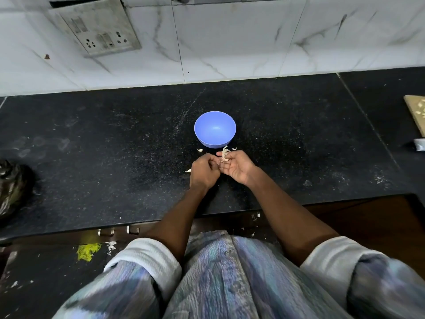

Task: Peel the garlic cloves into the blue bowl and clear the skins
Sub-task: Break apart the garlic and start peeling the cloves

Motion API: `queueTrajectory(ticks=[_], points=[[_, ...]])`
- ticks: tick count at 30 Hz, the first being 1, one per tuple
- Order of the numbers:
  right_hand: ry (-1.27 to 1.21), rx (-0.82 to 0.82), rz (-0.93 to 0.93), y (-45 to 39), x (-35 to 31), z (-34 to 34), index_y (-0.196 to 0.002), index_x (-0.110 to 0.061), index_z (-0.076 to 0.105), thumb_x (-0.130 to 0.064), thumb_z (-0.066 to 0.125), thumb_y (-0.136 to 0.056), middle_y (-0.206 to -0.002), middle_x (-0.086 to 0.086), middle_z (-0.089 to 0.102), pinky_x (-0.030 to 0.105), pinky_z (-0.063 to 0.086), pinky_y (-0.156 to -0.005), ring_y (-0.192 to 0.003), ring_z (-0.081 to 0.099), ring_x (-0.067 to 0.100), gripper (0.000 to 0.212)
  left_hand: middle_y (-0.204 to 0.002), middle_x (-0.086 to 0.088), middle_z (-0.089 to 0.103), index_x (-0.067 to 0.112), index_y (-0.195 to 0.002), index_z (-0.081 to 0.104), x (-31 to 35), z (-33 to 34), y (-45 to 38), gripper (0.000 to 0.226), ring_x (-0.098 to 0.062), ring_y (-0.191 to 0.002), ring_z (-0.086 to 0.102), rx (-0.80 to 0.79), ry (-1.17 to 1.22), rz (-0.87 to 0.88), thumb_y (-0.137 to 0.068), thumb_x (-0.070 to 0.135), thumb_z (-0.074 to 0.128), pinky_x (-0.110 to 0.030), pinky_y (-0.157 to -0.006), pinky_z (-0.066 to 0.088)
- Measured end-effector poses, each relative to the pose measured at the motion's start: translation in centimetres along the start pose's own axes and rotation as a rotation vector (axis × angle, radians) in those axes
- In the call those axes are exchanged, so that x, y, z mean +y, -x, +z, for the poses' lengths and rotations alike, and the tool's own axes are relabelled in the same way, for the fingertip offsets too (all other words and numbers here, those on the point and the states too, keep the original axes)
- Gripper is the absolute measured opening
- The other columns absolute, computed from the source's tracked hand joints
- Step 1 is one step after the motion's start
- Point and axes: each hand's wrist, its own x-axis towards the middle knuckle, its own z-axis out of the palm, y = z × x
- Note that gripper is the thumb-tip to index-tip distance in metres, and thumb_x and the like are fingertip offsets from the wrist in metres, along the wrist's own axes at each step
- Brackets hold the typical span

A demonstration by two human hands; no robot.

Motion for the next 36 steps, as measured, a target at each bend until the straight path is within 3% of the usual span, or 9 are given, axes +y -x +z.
queueTrajectory(ticks=[4, 6, 9, 14, 17, 20, 25, 29, 36], points=[[-0.047, 0.026, -0.032, -0.2, -0.1, -0.3, -0.121, 0.009, 0.060, 0.010, 0.039, -0.093, -0.116, 0.029, 0.067, 0.042, 0.058, -0.095, -0.111, 0.067, 0.037, 0.035, -0.089, -0.004, 0.076, 0.018, -0.095, 0.072, 0.2, -0.2, -0.5, 0.022, -0.011, -0.074, 0.071, 0.070, 0.316, -0.203, -0.094, 0.001, 0.059, -0.033, -0.076, 0.063], [-0.073, 0.043, -0.049, -0.3, -0.2, -0.5, -0.125, 0.013, 0.057, 0.015, 0.040, -0.090, -0.122, 0.034, 0.065, 0.044, 0.058, -0.096, -0.116, 0.067, 0.040, 0.039, -0.093, -0.006, 0.077, 0.019, -0.098, 0.072, 0.1, -0.3, -1.0, 0.021, -0.018, -0.083, 0.072, 0.101, 0.442, -0.297, -0.095, 0.004, 0.058, -0.036, -0.081, 0.062], [-0.067, 0.036, -0.058, -0.4, -0.3, -0.7, -0.124, 0.013, 0.056, 0.020, 0.042, -0.088, -0.125, 0.036, 0.064, 0.042, 0.061, -0.091, -0.116, 0.068, 0.041, 0.040, -0.097, -0.005, 0.075, 0.016, -0.110, 0.071, -0.1, -0.3, -1.0, 0.020, -0.016, -0.084, 0.068, 0.059, 0.506, -0.355, -0.100, 0.010, 0.055, -0.030, -0.071, 0.057], [0.015, 0.018, -0.078, -0.5, -0.3, -0.5, -0.111, 0.005, 0.063, 0.023, 0.044, -0.089, -0.106, 0.027, 0.070, 0.041, 0.058, -0.093, -0.100, 0.071, 0.032, 0.034, -0.099, -0.002, 0.081, 0.011, -0.111, 0.080, -0.6, -0.4, -0.8, 0.019, -0.013, -0.090, 0.075, -0.007, 0.446, -0.199, -0.101, 0.007, 0.065, -0.028, -0.085, 0.061], [0.129, 0.036, -0.108, -0.6, -0.2, -0.5, -0.109, 0.001, 0.067, 0.018, 0.061, -0.087, -0.096, 0.019, 0.073, 0.034, 0.061, -0.085, -0.093, 0.073, 0.027, 0.028, -0.091, -0.002, 0.081, 0.008, -0.106, 0.081, -0.6, -0.8, -0.7, 0.017, -0.005, -0.079, 0.074, -0.017, 0.373, -0.111, -0.095, -0.002, 0.072, -0.024, -0.080, 0.061], [0.209, 0.039, -0.152, -0.6, 0.0, -0.7, -0.114, 0.001, 0.068, 0.012, 0.072, -0.085, -0.102, 0.021, 0.076, 0.031, 0.062, -0.084, -0.096, 0.076, 0.027, 0.031, -0.082, -0.001, 0.079, 0.011, -0.103, 0.080, -0.7, -1.0, -0.8, 0.024, -0.008, -0.074, 0.073, -0.017, 0.287, -0.070, -0.089, -0.008, 0.075, -0.029, -0.079, 0.064], [0.330, 0.096, -0.233, -0.8, 0.2, -0.7, -0.107, 0.000, 0.070, 0.014, 0.071, -0.084, -0.096, 0.020, 0.076, 0.031, 0.063, -0.083, -0.091, 0.076, 0.025, 0.027, -0.075, 0.009, 0.077, 0.017, -0.109, 0.079, 0.0, -1.4, -0.9, 0.027, -0.003, -0.072, 0.075, 0.016, 0.141, -0.062, -0.085, 0.007, 0.086, -0.024, -0.075, 0.061], [0.333, 0.141, -0.228, -1.1, 0.2, 0.0, -0.103, -0.001, 0.071, 0.013, 0.069, -0.086, -0.088, 0.015, 0.074, 0.026, 0.061, -0.077, -0.084, 0.073, 0.021, 0.022, -0.072, 0.011, 0.074, 0.024, -0.099, 0.080, 0.1, -1.7, -1.0, 0.026, -0.004, -0.068, 0.072, 0.079, 0.061, -0.030, -0.086, 0.002, 0.077, -0.025, -0.069, 0.061], [0.373, 0.158, -0.218, -1.5, 0.2, 0.6, -0.096, 0.002, 0.073, 0.013, 0.069, -0.086, -0.084, 0.011, 0.073, 0.023, 0.060, -0.076, -0.080, 0.069, 0.018, 0.016, -0.098, 0.006, 0.077, 0.016, -0.100, 0.081, -0.7, -2.3, -1.1, 0.028, -0.005, -0.086, 0.069, 0.140, 0.036, -0.022, -0.095, -0.002, 0.061, -0.018, -0.080, 0.050]])
